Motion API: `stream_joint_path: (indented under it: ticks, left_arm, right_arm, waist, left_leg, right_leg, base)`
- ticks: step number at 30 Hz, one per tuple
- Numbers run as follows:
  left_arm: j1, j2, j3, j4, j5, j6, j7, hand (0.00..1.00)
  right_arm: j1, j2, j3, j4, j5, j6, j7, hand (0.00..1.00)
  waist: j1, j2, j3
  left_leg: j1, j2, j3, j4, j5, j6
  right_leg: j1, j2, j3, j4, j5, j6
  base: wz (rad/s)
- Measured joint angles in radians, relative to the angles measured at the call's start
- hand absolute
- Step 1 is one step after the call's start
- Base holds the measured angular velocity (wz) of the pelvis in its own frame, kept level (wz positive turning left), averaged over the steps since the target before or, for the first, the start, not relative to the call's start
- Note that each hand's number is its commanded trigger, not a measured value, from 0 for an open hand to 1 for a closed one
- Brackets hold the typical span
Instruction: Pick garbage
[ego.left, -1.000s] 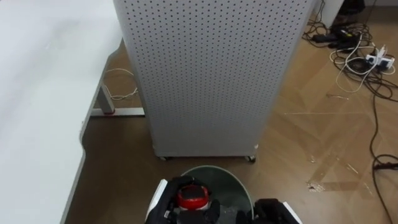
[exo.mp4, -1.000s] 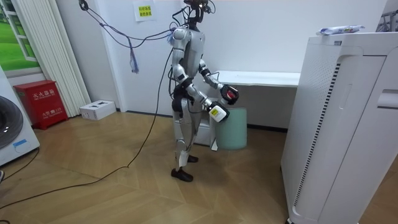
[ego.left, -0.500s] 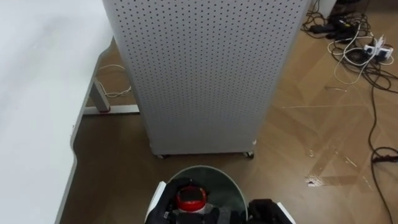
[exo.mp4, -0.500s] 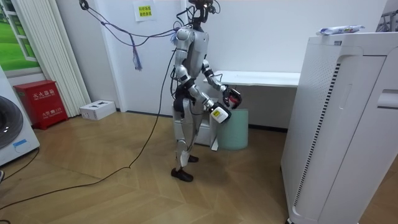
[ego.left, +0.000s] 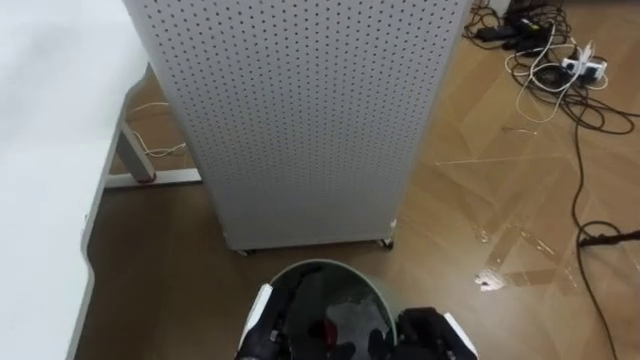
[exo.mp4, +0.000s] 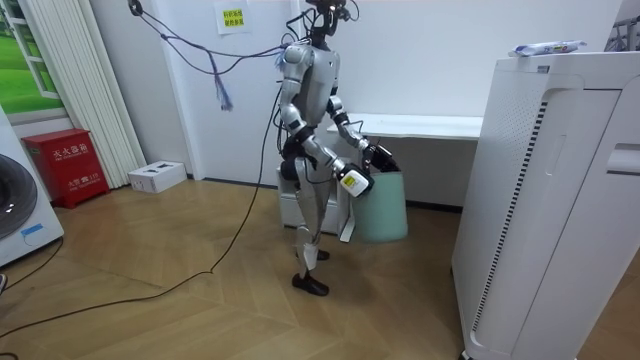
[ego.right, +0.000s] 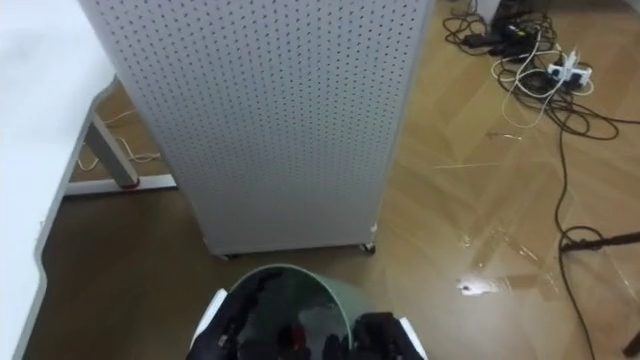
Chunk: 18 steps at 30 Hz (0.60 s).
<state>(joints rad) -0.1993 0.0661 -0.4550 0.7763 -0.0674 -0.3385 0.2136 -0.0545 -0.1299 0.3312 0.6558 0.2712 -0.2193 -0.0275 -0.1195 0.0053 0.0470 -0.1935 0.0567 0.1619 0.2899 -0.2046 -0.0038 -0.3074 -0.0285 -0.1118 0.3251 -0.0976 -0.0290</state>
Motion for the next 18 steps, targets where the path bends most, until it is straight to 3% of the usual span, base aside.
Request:
stream_joint_path:
  ticks: [6,9,14,18]
  left_arm:
    - [0.017,0.022,-0.016,-0.001,0.001,0.000,-0.005,0.00]
    - [0.034,0.037,-0.012,-0.001,0.001,0.000,-0.011,0.00]
    - [0.072,0.044,-0.009,-0.001,0.037,0.000,-0.013,0.00]
    - [0.095,0.060,-0.008,-0.002,0.040,0.000,-0.033,0.00]
  right_arm:
    - [0.004,-0.016,0.013,0.000,0.005,0.008,0.026,1.00]
    - [0.008,-0.034,0.033,-0.001,0.003,0.021,0.038,1.00]
    - [0.048,-0.045,0.036,-0.002,0.002,0.022,0.040,1.00]
    - [0.092,-0.049,0.031,-0.003,0.001,0.021,0.040,1.00]
  waist:
    - [0.035,-0.005,0.0000]
    - [0.046,-0.009,-0.0042]
    - [0.045,-0.034,-0.0242]
    - [0.044,-0.036,-0.0279]
  left_leg:
    - [0.041,-0.014,0.002,0.030,-0.024,0.003]
    - [0.061,-0.016,-0.001,0.044,-0.038,0.001]
    - [0.100,-0.020,-0.001,0.036,-0.042,0.000]
    - [0.130,-0.018,-0.002,0.031,-0.050,-0.001]
  right_leg:
    - [0.003,0.011,0.064,0.043,-0.028,0.005]
    - [0.007,0.018,0.088,0.064,-0.030,0.002]
    - [0.025,0.021,0.109,0.080,-0.030,-0.001]
    - [0.052,0.033,0.118,0.070,-0.031,-0.001]
  base:
    - [-0.29]
    - [-0.35]
    - [-0.14]
    - [-0.12]
